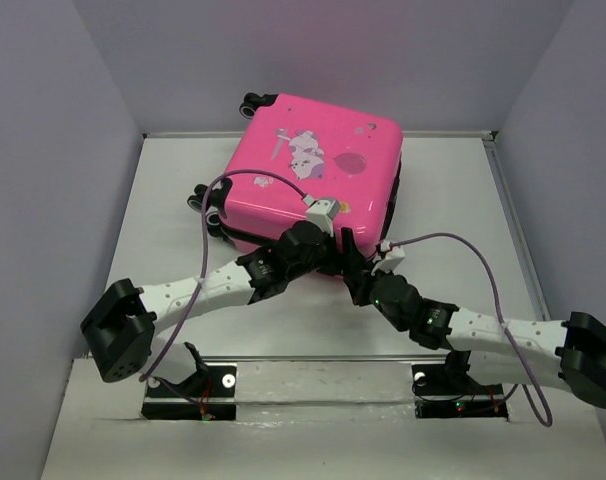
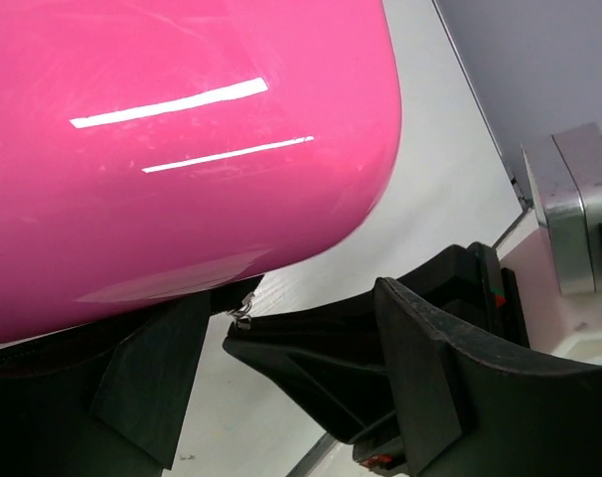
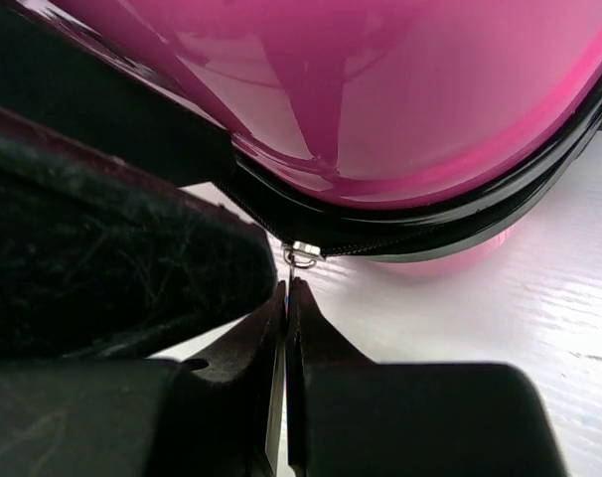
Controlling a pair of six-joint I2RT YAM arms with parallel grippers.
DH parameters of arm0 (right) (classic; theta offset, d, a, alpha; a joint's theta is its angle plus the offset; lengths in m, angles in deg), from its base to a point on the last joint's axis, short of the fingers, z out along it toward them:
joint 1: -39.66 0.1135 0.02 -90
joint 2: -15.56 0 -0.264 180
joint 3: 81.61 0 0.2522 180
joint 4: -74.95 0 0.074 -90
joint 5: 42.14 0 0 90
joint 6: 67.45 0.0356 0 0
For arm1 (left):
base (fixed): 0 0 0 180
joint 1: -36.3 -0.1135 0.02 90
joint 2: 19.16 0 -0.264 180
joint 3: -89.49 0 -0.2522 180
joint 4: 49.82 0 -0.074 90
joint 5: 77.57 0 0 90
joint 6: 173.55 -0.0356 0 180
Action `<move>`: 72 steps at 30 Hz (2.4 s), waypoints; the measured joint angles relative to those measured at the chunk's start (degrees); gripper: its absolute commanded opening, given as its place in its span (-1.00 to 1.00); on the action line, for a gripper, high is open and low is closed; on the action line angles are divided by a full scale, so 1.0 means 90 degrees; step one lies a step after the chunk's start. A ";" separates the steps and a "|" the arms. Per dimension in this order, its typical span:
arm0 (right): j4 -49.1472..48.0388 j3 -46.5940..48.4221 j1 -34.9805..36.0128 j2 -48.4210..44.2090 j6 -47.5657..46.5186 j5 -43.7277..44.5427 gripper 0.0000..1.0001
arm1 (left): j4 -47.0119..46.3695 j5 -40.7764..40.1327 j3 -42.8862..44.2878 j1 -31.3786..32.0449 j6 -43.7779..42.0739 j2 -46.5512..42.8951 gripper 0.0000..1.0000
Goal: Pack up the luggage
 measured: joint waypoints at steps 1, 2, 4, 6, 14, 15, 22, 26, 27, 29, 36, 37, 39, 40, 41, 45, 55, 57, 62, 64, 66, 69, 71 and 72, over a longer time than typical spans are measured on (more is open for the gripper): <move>-0.0396 -0.0117 0.0078 0.0124 0.0078 0.0163 -0.86 | 0.0005 0.0053 0.0022 -0.0036 0.0024 0.0015 0.61; -0.0624 -0.0172 0.0097 0.0192 0.0119 0.0231 -0.86 | 0.0000 0.0112 0.0044 -0.0073 0.0056 0.0044 0.60; -0.1110 -0.0238 0.0151 0.0500 0.0231 0.0449 -0.86 | 0.0010 0.0233 0.0095 -0.0155 0.0136 0.0090 0.63; -0.1445 -0.0238 0.0175 0.0736 0.0265 0.0546 -0.86 | 0.0085 0.0406 0.0158 -0.0291 0.0221 0.0102 0.77; -0.1452 -0.0238 0.0228 0.0563 0.0262 0.0559 -0.86 | 0.1248 0.1406 0.0126 -0.1994 0.0505 -0.1020 0.98; -0.1421 -0.0238 0.0231 0.0520 0.0262 0.0546 -0.86 | 0.1409 0.1513 0.0066 -0.2518 0.0488 -0.1355 0.98; -0.1280 -0.0238 0.0551 0.0471 0.0308 0.0007 -0.86 | 0.1367 0.1710 -0.0019 -0.5659 0.0158 -0.2623 0.98; -0.1219 -0.0238 0.0636 0.0386 0.0313 -0.0223 -0.86 | 0.1353 0.2040 -0.0024 -0.6754 0.0080 -0.2409 0.98; -0.1207 -0.0238 0.0636 0.0384 0.0313 -0.0240 -0.86 | 0.1331 0.2101 -0.0024 -0.6851 0.0083 -0.2317 0.98; -0.1185 -0.0238 0.0636 0.0364 0.0313 -0.0257 -0.86 | 0.1222 0.2234 -0.0022 -0.7036 0.0117 -0.1979 0.98; -0.1134 -0.0250 0.0636 0.0291 0.0313 -0.0260 -0.86 | 0.0780 0.2625 0.0058 -0.7361 0.0520 -0.0576 0.98; -0.1132 -0.0253 0.0636 0.0287 0.0316 -0.0260 -0.86 | 0.0716 0.2674 0.0090 -0.7373 0.0580 -0.0425 0.98; -0.1129 -0.0260 0.0636 0.0277 0.0316 -0.0262 -0.86 | 0.0544 0.2776 0.0155 -0.7388 0.0736 -0.0107 0.98; -0.1129 -0.0262 0.0636 0.0274 0.0316 -0.0262 -0.86 | 0.0454 0.2812 0.0172 -0.7393 0.0806 -0.0017 0.98; -0.1129 -0.0262 0.0636 0.0274 0.0316 -0.0262 -0.86 | 0.0401 0.2844 0.0182 -0.7393 0.0882 0.0034 0.98; -0.1127 -0.0262 0.0636 0.0274 0.0316 -0.0267 -0.86 | 0.0002 0.2963 0.0282 -0.7393 0.1246 0.0245 0.95; -0.1088 -0.0262 0.0636 0.0274 0.0311 -0.0274 -0.86 | -0.0738 0.3028 0.0306 -0.7393 0.1979 0.0726 0.12; -0.1061 -0.0262 0.0636 0.0274 0.0308 -0.0272 -0.86 | -0.0901 0.2909 0.0301 -0.7400 0.2101 0.0765 -0.36; -0.0952 -0.0260 0.0634 0.0274 0.0277 -0.0311 -0.86 | -0.1253 0.2890 0.0049 -0.7456 0.2341 0.0775 -0.88; -0.0891 -0.0236 0.0634 0.0274 0.0245 -0.0321 -0.86 | -0.1382 0.2858 -0.0061 -0.7461 0.2361 0.0760 -0.88; -0.0843 -0.0209 0.0631 0.0274 0.0209 -0.0321 -0.86 | -0.1523 0.2798 -0.0228 -0.7458 0.2370 0.0670 -0.88; -0.0627 -0.0121 0.0556 0.0274 0.0095 -0.0369 -0.86 | -0.1678 0.2569 -0.0746 -0.7436 0.2375 0.0189 -0.89; -0.0345 0.0019 0.0359 0.0274 -0.0063 -0.0522 -0.86 | -0.1739 0.2385 -0.1134 -0.7414 0.2378 -0.0255 -0.89; -0.0233 0.0066 0.0267 0.0274 -0.0148 -0.0610 -0.86 | -0.1785 0.2278 -0.1406 -0.7407 0.2387 -0.0559 -0.89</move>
